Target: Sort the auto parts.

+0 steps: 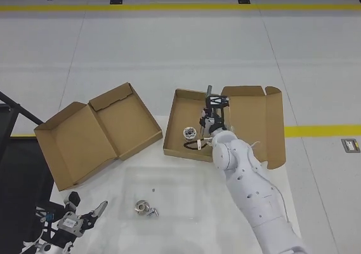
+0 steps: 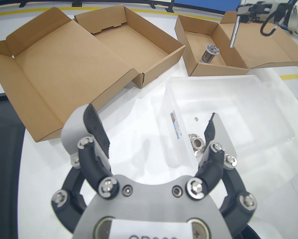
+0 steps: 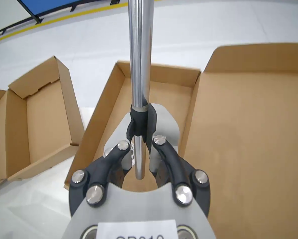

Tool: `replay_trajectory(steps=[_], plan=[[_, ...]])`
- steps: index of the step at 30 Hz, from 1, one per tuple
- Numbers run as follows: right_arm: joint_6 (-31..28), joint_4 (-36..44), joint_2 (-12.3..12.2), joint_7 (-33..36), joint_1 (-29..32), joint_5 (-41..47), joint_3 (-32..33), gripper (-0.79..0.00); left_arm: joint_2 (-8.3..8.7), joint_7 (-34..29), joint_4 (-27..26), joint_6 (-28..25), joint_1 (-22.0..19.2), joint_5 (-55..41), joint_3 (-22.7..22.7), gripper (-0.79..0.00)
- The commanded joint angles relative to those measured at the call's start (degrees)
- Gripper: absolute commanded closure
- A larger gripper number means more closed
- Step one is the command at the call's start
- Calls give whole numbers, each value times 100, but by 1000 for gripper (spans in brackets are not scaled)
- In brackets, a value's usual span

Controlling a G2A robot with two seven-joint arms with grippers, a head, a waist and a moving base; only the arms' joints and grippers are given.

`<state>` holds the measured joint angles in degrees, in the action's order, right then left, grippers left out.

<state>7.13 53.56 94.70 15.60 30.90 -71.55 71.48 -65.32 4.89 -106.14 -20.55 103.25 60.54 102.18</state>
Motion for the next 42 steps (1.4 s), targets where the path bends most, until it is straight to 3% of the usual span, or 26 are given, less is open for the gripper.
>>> replay_trajectory(steps=[1, 7, 10, 12, 26, 33, 38, 39, 40, 42], plan=[[13, 50, -1, 1, 6, -5, -1, 0, 0, 0, 0, 0, 0, 0, 0, -785], [61, 50, 2, 26, 53, -39, -27, 0, 0, 0, 0, 0, 0, 0, 0, -785], [555, -112, 43, 344, -73, -237, -165, 0, 0, 0, 0, 0, 0, 0, 0, -785], [585, -382, 82, 479, -247, -155, -225, 0, 0, 0, 0, 0, 0, 0, 0, -785], [-2, -2694, 244, 407, -1338, 790, -133, 0, 0, 0, 0, 0, 0, 0, 0, -785], [-489, -3264, 280, 512, -1610, 882, -199, 0, 0, 0, 0, 0, 0, 0, 0, -785], [-473, -3459, 336, 692, -1745, 840, -308, 0, 0, 0, 0, 0, 0, 0, 0, -785], [-472, -3483, 348, 717, -1767, 856, -320, -157, 0, 0, 0, 0, 0, 0, 0, -785], [-471, -3509, 358, 720, -1785, 857, -334, -234, 0, 0, 0, 0, 0, 0, 0, -785], [-461, -3560, 373, 720, -1818, 871, -352, -296, 0, 0, 0, 0, 0, 0, 0, -785]])
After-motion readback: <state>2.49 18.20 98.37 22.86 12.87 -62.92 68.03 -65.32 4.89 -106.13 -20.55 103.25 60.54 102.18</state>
